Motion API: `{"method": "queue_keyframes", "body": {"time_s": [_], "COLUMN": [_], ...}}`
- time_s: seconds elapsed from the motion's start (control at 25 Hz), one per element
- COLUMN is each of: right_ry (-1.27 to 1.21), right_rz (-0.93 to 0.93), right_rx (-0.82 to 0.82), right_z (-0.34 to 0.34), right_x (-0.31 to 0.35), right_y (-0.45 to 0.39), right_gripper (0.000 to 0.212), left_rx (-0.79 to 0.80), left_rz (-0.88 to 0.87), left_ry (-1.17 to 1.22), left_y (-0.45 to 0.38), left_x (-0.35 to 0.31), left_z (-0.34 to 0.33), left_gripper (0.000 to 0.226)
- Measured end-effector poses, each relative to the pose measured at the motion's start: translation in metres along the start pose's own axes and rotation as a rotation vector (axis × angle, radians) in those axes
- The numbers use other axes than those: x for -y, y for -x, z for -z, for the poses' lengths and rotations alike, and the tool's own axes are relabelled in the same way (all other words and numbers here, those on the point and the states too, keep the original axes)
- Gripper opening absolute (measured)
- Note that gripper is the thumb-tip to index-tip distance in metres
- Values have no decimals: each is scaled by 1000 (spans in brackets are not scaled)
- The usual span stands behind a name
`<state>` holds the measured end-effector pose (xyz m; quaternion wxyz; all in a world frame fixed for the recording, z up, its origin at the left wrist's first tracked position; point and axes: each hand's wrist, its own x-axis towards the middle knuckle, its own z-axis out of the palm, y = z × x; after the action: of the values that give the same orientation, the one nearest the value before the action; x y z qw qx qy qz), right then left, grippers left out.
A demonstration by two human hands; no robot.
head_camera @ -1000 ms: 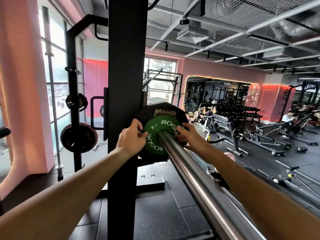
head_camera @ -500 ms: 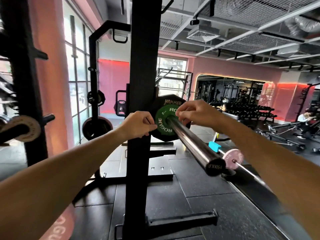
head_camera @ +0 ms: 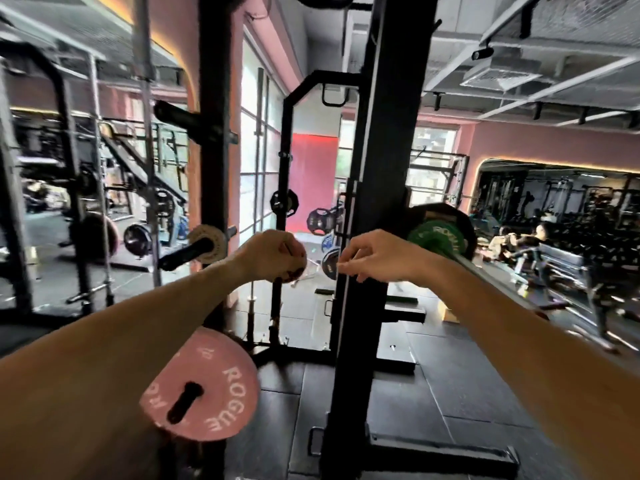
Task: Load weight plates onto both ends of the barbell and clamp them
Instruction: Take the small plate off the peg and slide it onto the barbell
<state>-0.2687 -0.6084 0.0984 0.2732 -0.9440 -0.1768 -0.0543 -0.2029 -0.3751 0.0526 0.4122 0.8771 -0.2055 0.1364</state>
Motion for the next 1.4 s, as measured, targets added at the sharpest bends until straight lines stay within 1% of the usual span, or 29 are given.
{"method": "queue_keyframes", "body": {"time_s": [0.16,0.32,0.52,0.64,0.76,0.88,1.0,1.16,1.28,1.4], "right_ry": [-46,-89,-128,-112,-84,-78,-67,-107,-111,-145], "right_rz": [19,10,-22,-62,-113,-177,-203,-222,-235,-254], "right_rx": [60,124,176,161,161,130,113,3,-76,-114], "right_z": [-64,-143,-226,-257,-268,-269,-266,-265,-266,-267], "right_x": [36,85,140,158,159,152,138,107,74,44], "right_y": [-42,-97,-159,-186,-207,-232,-263,-321,-378,-438], "right_gripper": [15,15,14,10,7,9,7,5,14,38], "left_rx": [-34,-48,-14,33,76,79,94,114,83,42], "left_rz": [30,96,151,183,172,135,123,132,122,134], "left_ry": [-85,-157,-172,-160,-128,-99,-111,-111,-96,-148], "left_y": [28,53,65,54,36,12,-21,-80,-142,-207], "left_x": [55,136,231,276,302,319,337,365,395,425], "left_z": [63,134,214,246,256,258,252,240,224,204], "left_gripper": [21,16,15,10,8,9,7,7,16,37]}}
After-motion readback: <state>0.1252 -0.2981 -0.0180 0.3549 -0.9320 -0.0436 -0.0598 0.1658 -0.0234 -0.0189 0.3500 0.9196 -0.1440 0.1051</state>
